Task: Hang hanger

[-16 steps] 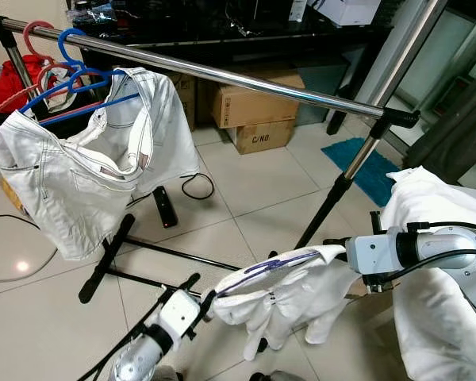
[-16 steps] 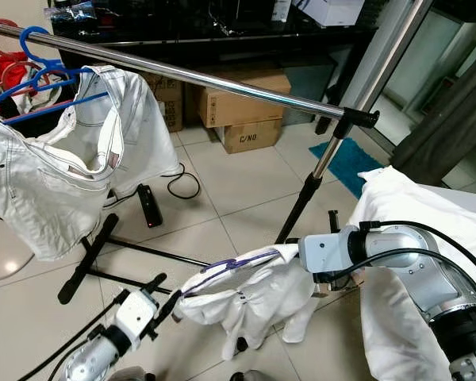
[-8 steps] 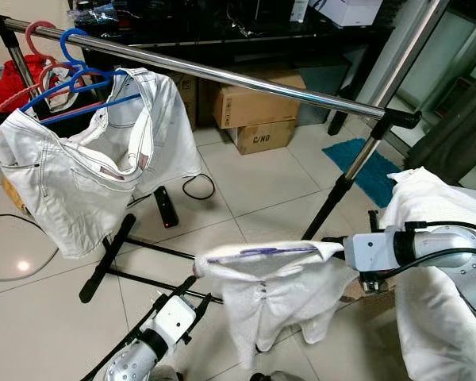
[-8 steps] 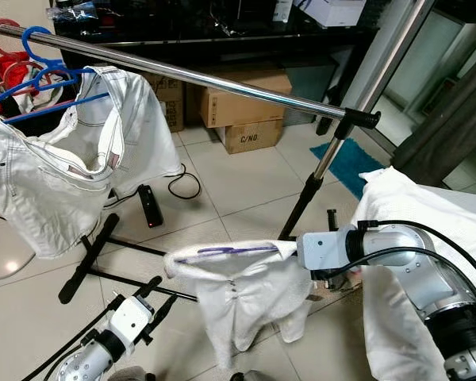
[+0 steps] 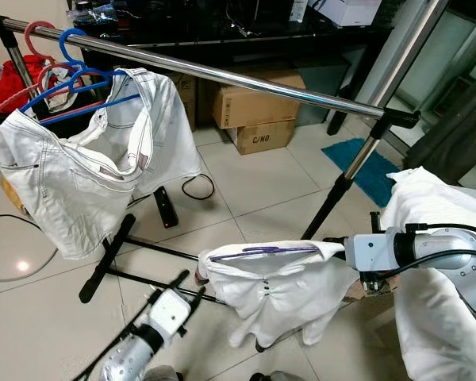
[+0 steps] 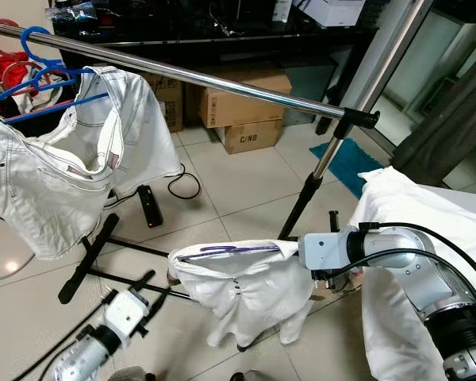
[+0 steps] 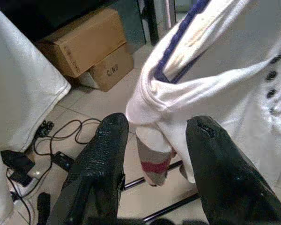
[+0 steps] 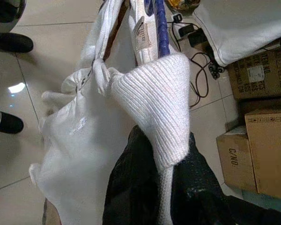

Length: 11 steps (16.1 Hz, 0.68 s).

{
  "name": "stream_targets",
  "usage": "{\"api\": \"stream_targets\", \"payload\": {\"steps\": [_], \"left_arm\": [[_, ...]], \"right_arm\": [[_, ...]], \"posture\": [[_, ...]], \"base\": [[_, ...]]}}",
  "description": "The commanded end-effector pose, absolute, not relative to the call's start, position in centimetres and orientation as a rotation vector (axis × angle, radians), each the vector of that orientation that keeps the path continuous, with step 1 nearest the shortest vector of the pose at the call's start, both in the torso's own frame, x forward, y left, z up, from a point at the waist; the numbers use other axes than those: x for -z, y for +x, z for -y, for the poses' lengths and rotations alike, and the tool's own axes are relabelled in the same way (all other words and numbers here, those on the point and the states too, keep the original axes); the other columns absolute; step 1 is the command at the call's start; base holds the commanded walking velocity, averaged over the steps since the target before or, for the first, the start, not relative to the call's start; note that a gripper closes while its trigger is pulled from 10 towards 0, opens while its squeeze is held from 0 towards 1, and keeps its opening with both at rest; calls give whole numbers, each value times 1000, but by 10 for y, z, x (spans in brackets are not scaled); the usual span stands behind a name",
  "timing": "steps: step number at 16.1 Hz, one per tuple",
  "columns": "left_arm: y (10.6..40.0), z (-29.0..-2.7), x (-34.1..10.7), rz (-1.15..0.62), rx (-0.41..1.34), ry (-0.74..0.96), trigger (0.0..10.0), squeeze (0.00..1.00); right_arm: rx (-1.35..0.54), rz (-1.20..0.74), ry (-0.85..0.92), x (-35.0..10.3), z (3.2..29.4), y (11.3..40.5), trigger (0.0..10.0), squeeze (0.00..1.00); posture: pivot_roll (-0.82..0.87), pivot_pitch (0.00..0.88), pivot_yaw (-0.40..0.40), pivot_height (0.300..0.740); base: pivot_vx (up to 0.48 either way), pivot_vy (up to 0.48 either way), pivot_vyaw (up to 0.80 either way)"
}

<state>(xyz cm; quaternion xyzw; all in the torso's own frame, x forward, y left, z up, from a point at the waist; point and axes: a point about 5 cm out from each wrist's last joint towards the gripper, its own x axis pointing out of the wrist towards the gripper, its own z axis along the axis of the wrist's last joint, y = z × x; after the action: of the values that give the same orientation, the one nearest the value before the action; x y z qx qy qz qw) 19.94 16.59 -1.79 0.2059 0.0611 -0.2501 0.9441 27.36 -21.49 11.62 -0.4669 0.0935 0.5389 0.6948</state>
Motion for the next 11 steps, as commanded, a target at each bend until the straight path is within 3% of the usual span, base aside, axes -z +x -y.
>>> {"api": "stream_targets", "payload": {"steps": [1, 11], "left_arm": [[204, -163, 19, -140, 530, 427, 10000, 0], [233, -157, 14, -176, 537, 444, 10000, 0]], "right_arm": [[-1191, -173, -1037, -124, 216, 273, 0, 0], [-1198, -139, -1023, -131, 211, 269, 0, 0]], "posture": [[113, 36, -108, 740], [86, 46, -108, 740]], "base": [[0, 0, 0], [0, 0, 0]]}}
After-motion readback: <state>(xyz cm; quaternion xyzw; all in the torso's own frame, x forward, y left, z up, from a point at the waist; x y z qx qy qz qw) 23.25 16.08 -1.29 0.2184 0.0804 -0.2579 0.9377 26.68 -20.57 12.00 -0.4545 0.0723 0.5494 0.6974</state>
